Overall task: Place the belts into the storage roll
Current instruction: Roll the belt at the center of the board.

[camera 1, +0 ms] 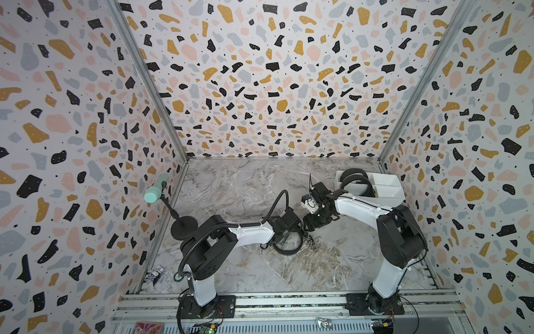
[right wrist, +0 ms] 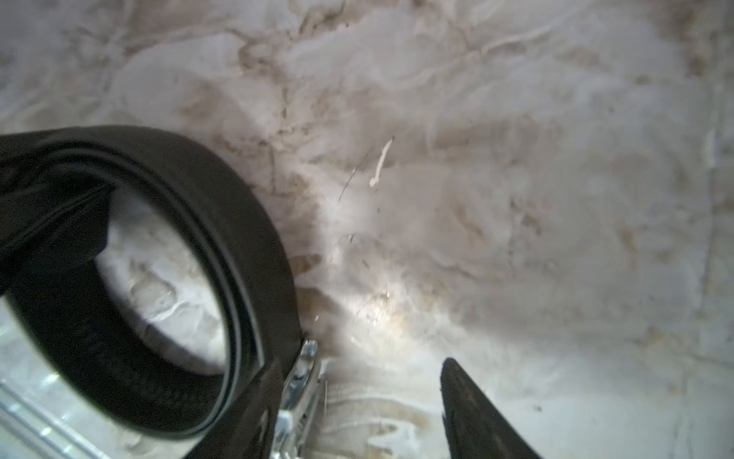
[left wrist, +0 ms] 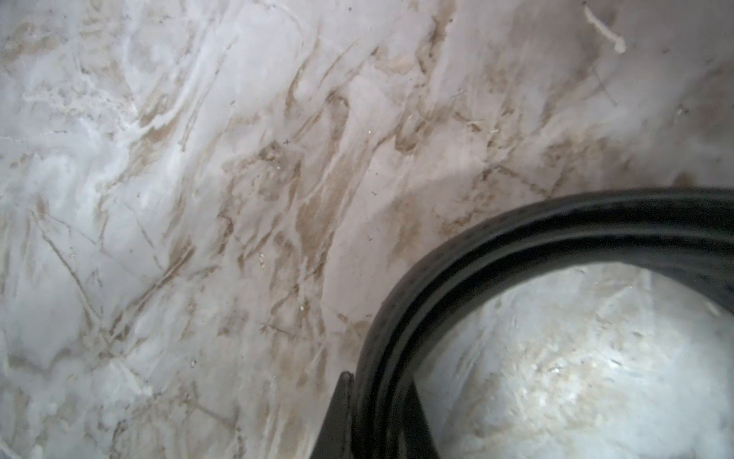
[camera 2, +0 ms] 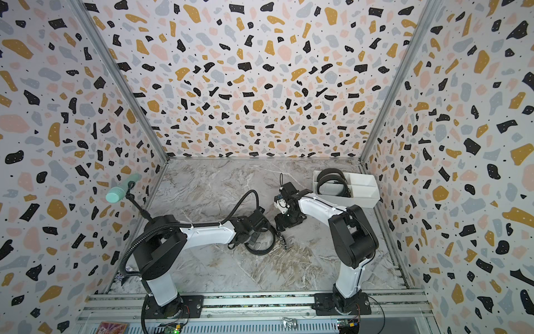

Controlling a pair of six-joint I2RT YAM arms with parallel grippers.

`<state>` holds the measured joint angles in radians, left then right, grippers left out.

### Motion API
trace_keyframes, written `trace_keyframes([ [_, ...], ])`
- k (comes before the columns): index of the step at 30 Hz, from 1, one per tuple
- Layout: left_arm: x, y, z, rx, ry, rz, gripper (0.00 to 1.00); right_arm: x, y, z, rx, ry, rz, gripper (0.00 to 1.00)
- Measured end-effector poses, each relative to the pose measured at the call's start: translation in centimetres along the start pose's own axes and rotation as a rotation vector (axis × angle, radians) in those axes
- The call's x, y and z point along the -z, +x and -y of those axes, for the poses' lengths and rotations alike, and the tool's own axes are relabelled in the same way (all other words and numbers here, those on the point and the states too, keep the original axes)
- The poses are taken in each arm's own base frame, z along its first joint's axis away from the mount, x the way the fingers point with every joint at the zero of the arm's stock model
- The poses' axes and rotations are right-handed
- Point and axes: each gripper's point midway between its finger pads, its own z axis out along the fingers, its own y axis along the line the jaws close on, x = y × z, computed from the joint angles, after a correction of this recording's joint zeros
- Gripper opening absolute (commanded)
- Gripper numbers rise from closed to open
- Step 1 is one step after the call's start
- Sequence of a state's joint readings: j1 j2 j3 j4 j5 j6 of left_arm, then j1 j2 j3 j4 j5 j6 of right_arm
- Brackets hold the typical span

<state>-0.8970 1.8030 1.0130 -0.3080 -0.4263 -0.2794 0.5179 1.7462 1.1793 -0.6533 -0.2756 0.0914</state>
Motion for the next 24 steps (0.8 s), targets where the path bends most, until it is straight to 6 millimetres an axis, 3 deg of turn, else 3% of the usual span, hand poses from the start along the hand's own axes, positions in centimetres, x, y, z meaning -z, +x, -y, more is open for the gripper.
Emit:
trace_keyframes([
  [3,0.0,-0.2,-0.3,-0.021,-0.017,0.01,0.0,1.9,-1.9,0.8,-0.045,-0.04,0.098,0.69],
  [6,0.0,-0.2,-0.5,-0.034,-0.024,0.027,0.0,2.6,-4.0,1.5,-0.084,-0.104,0.183,0.69],
  [13,0.0,-0.6,-1.1,-0.057,-0.058,0.052,0.0,0.4,-7.6,0.0,-0.091,-0.335,0.277,0.69],
  [16,0.0,-0.8,-1.4,-0.06,-0.074,0.061,0.0,-1.0,-7.5,-0.9,-0.081,-0.413,0.265,0.69],
  [24,0.1,-0.9,-1.9,-0.064,-0.103,0.076,0.0,-2.6,-3.8,-4.5,-0.018,-0.537,0.183,0.68],
])
